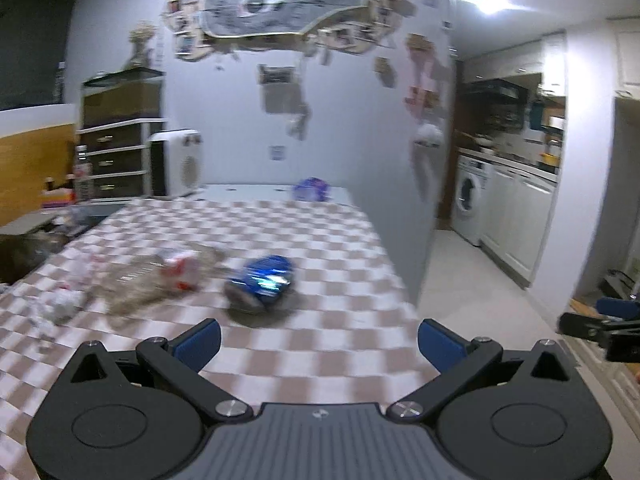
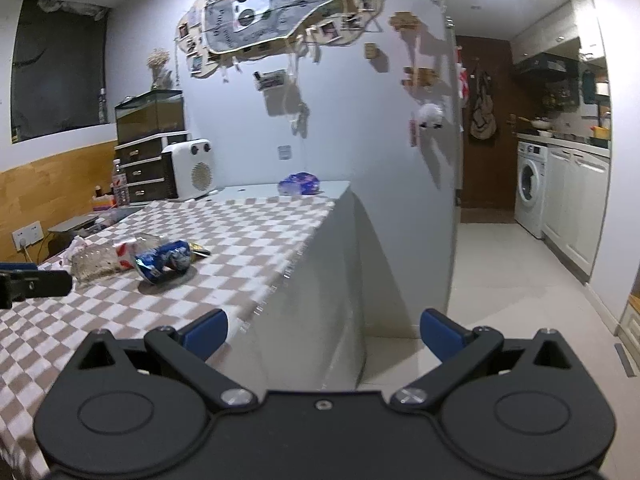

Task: Collect trash
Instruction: 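Move both open tools back up toward the table trash, then grasp the white plastic bag with the left tool while the right tool grasps the blue can, then lift the bag and can with both tools and squeeze the can tighter, then carry the bag and blue can in both tools over the floor bin, then open the left tool over the bin while the right tool releases the can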

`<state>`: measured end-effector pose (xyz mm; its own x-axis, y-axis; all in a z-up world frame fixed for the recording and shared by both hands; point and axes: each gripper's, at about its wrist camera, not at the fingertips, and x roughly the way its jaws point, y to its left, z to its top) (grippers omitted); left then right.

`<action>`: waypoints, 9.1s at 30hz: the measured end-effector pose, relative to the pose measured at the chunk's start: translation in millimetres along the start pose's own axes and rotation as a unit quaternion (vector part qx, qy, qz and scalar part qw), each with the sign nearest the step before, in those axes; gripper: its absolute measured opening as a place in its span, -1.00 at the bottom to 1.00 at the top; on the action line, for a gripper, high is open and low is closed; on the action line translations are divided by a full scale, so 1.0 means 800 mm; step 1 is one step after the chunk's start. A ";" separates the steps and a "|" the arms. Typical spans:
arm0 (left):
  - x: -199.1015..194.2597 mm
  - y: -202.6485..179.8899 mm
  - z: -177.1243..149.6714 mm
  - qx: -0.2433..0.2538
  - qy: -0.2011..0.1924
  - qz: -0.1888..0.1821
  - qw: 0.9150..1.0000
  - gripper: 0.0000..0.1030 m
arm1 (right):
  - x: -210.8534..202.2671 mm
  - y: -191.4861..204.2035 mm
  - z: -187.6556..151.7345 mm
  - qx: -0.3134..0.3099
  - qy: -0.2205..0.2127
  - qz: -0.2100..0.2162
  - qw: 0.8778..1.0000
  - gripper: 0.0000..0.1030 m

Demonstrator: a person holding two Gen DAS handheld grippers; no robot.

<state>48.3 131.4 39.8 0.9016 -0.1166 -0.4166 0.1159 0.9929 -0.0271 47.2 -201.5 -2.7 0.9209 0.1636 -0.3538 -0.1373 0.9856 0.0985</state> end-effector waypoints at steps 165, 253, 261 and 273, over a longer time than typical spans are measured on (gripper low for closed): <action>0.057 0.088 -0.047 -0.116 0.032 0.025 0.992 -0.04 | 0.143 0.206 0.041 -0.103 0.125 0.155 0.974 0.31; 0.624 -0.270 -0.414 -0.125 0.375 -0.062 0.916 -0.04 | 0.455 -0.301 -0.398 0.248 0.300 -0.138 0.911 0.44; 0.635 -0.267 -0.424 -0.131 0.379 -0.056 0.914 -0.03 | 0.459 -0.295 -0.401 0.235 0.294 -0.137 0.916 0.53; 0.640 -0.266 -0.420 -0.142 0.374 -0.057 0.915 0.35 | 0.460 -0.298 -0.399 0.239 0.312 -0.133 0.910 0.85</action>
<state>345.4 -132.0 -473.1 0.3398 -0.2765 -0.8989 -0.0174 0.9538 -0.3000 302.6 -363.2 -453.0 0.4911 0.0620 -0.8689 0.3719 0.8871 0.2735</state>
